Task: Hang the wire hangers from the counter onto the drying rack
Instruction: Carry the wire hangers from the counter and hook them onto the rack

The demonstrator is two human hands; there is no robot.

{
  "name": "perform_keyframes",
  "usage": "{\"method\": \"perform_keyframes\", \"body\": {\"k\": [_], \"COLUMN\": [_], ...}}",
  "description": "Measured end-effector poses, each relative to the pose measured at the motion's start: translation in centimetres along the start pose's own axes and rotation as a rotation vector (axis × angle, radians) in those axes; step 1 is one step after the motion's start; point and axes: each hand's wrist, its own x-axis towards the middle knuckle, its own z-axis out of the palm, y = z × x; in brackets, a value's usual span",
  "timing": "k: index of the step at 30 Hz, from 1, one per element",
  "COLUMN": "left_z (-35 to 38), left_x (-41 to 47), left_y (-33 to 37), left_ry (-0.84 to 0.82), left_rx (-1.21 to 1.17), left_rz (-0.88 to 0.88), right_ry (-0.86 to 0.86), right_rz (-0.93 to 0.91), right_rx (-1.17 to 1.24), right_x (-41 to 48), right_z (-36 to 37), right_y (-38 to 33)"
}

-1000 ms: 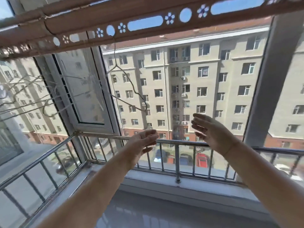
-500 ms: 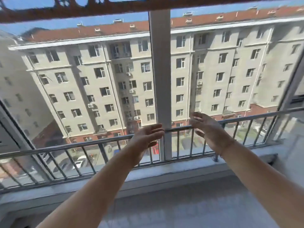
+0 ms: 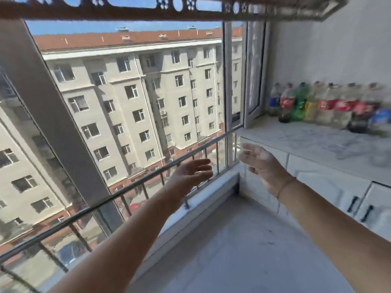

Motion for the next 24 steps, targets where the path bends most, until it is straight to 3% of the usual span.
{"method": "perform_keyframes", "body": {"k": [11, 24], "left_z": [13.9, 31.6], "left_x": [18.3, 33.0], "left_y": [0.8, -1.2], "left_ry": [-0.359, -0.655], "left_rx": [0.039, 0.071], "left_rz": [0.087, 0.054], "right_ry": [0.413, 0.834], "right_rz": [-0.080, 0.046], "right_rx": [-0.310, -0.369], "right_x": [5.4, 5.6], "right_z": [-17.6, -36.7], "right_y": [-0.9, 1.8]}}
